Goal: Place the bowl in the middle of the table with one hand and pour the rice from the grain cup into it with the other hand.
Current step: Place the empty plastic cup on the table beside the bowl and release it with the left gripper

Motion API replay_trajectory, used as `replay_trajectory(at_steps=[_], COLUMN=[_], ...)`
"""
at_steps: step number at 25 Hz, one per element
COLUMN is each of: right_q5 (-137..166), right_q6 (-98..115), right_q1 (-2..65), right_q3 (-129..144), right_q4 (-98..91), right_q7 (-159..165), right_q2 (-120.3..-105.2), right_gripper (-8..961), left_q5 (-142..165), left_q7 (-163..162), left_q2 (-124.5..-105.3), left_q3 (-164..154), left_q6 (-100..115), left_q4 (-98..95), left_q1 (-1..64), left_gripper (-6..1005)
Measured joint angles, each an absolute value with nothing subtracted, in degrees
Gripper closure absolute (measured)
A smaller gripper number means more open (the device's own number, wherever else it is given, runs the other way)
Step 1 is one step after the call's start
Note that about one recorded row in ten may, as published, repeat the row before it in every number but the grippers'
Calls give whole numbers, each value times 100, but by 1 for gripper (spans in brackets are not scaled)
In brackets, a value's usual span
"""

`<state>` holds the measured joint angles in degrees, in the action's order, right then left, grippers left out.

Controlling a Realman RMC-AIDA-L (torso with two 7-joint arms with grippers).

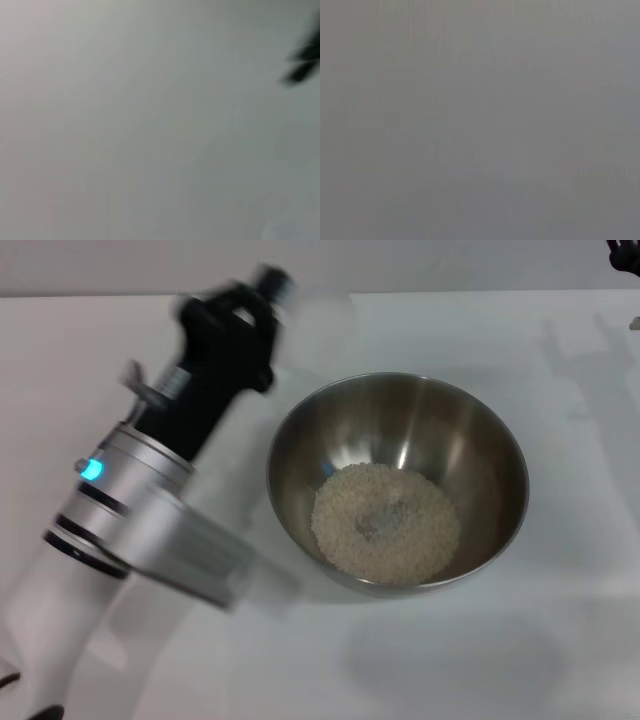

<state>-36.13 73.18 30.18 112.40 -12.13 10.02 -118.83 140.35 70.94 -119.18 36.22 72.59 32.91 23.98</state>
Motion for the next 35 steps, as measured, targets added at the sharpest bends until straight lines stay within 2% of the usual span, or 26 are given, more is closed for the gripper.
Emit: replay_trajectory(at_steps=[6, 12, 35], right_q5=[-3583, -3572, -3568], right_q6=[7303, 7314, 7357], right_q1=[3023, 3023, 3009], right_q3=[11241, 11257, 11293], right_q4=[-1223, -1246, -1248], right_q7=[1002, 1002, 1002], right_q2=[-11883, -11883, -11883], right_gripper=[210, 210, 210], left_q5=[12809, 12623, 12629], left_q7=[2848, 483, 309], left_q2=[-11902, -11897, -11918], left_q3=[4263, 4602, 4665], left_q6=[6833, 5814, 4714], left_q4=[2902, 2148, 1955], left_q1=[2415, 2632, 2645], left_gripper=[973, 973, 968])
